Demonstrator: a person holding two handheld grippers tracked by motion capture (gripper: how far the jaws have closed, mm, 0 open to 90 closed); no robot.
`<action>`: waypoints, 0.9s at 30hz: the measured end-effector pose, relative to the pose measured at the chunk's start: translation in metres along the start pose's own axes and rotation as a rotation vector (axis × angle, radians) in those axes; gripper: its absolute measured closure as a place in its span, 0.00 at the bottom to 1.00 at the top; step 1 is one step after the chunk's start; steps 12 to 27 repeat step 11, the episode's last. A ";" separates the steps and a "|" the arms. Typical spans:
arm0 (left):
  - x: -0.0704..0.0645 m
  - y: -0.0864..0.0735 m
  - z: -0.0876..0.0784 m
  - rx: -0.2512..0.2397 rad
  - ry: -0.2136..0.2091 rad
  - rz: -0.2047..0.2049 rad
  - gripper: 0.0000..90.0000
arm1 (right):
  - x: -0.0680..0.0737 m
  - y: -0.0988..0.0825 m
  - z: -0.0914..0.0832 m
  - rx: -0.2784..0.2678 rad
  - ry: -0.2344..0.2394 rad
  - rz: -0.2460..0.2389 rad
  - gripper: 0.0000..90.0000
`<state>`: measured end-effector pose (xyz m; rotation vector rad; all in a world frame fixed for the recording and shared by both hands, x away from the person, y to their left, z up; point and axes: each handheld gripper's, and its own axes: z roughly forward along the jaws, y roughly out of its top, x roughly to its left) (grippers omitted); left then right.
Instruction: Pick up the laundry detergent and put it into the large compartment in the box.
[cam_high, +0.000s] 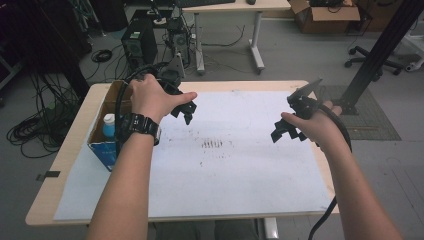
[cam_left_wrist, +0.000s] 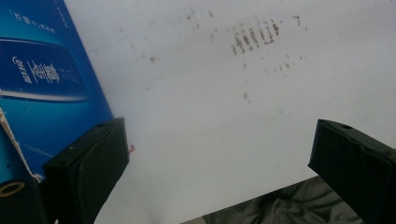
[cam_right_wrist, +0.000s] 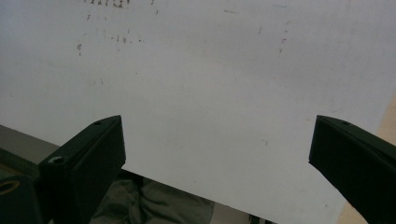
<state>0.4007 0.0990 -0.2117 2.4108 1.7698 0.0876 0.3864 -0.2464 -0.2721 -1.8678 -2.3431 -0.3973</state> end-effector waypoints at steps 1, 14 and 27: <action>0.000 0.000 0.000 0.000 -0.001 0.000 0.05 | 0.000 0.000 0.000 0.000 0.000 0.000 0.04; 0.001 -0.001 0.001 -0.003 -0.006 -0.002 0.06 | 0.000 -0.001 0.001 0.001 0.000 0.000 0.04; 0.001 -0.001 0.001 -0.003 -0.006 -0.002 0.06 | 0.000 -0.001 0.001 0.001 0.000 0.000 0.04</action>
